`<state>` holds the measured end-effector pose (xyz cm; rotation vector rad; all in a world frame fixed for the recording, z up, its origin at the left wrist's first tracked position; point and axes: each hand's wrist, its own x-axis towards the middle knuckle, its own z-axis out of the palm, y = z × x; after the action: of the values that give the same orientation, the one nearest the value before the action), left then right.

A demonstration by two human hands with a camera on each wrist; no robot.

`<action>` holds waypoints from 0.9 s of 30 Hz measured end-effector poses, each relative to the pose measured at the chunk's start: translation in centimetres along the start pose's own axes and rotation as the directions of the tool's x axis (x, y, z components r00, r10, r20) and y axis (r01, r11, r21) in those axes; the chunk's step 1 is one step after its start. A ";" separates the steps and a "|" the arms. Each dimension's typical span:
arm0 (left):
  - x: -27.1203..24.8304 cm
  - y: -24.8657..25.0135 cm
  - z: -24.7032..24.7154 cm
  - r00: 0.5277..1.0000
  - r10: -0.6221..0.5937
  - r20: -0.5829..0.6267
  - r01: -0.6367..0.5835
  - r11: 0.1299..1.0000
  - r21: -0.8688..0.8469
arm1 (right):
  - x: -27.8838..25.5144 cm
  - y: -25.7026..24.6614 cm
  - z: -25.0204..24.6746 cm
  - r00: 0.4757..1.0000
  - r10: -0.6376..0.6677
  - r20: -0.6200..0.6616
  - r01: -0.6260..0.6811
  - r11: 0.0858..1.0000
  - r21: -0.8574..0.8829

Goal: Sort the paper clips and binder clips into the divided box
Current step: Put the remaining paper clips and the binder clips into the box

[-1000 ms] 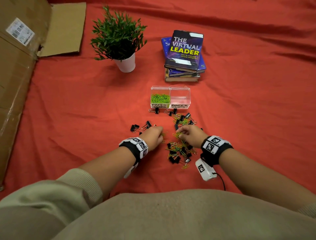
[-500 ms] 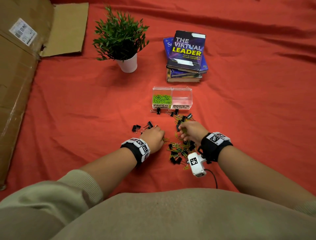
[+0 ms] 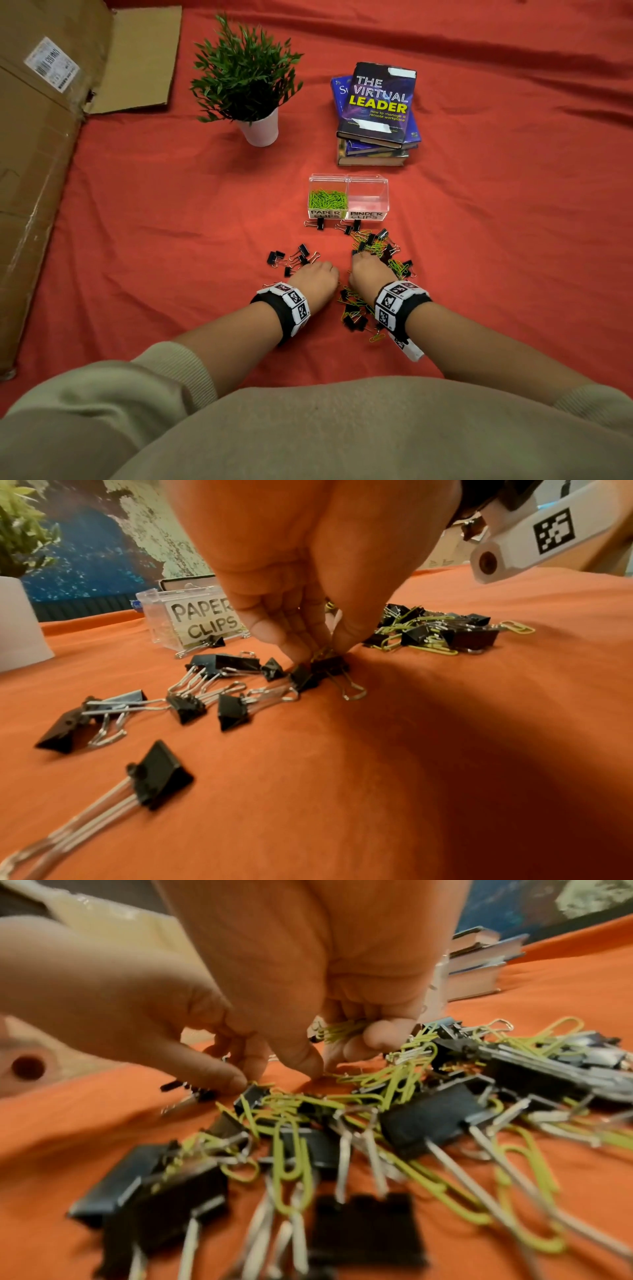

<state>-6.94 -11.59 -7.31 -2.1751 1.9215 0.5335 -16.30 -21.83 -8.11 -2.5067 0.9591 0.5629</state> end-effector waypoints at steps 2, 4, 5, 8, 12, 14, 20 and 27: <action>0.0 0.2 0.0 1.000 0.012 0.012 -0.012 1.000 0.002 | -0.2 0.1 -0.1 0.999 -0.043 0.006 0.043 0.999 -0.005; 0.1 0.2 0.2 1.000 0.009 0.026 -0.008 1.000 -0.020 | -0.5 0.4 -1.0 0.998 -0.047 0.029 0.043 0.993 0.109; 0.1 0.1 0.3 1.000 -0.001 0.032 0.002 0.999 -0.046 | -0.7 0.7 -1.5 0.999 -0.024 0.030 0.018 0.981 0.191; 0.2 -0.4 0.0 0.998 -0.052 0.038 0.058 0.977 -0.204 | -1.3 2.2 -2.8 0.996 0.046 0.082 -0.082 0.849 0.522; 0.3 -1.3 -0.8 0.990 -0.136 0.033 0.136 0.876 -0.462 | -2.4 4.1 -4.7 0.976 0.025 0.215 -0.204 0.444 0.873; 0.6 -1.6 -0.9 0.981 -0.193 0.027 0.169 0.777 -0.607 | -2.6 5.0 -5.2 0.967 0.010 0.256 -0.249 0.268 0.931; 1.9 -1.4 -1.4 0.969 -0.229 0.088 0.195 0.500 -0.844 | -3.1 6.5 -4.9 0.946 0.040 0.321 -0.322 0.203 0.925; 2.7 -0.5 -2.6 0.934 -0.269 0.234 0.326 0.381 -0.865 | -3.9 6.0 -3.7 0.986 -0.040 0.160 -0.053 0.841 0.539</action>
<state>-5.79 -14.99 -6.02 -2.9209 1.1734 1.8722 -22.24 -25.70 -4.38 -1.9175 0.9091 0.4173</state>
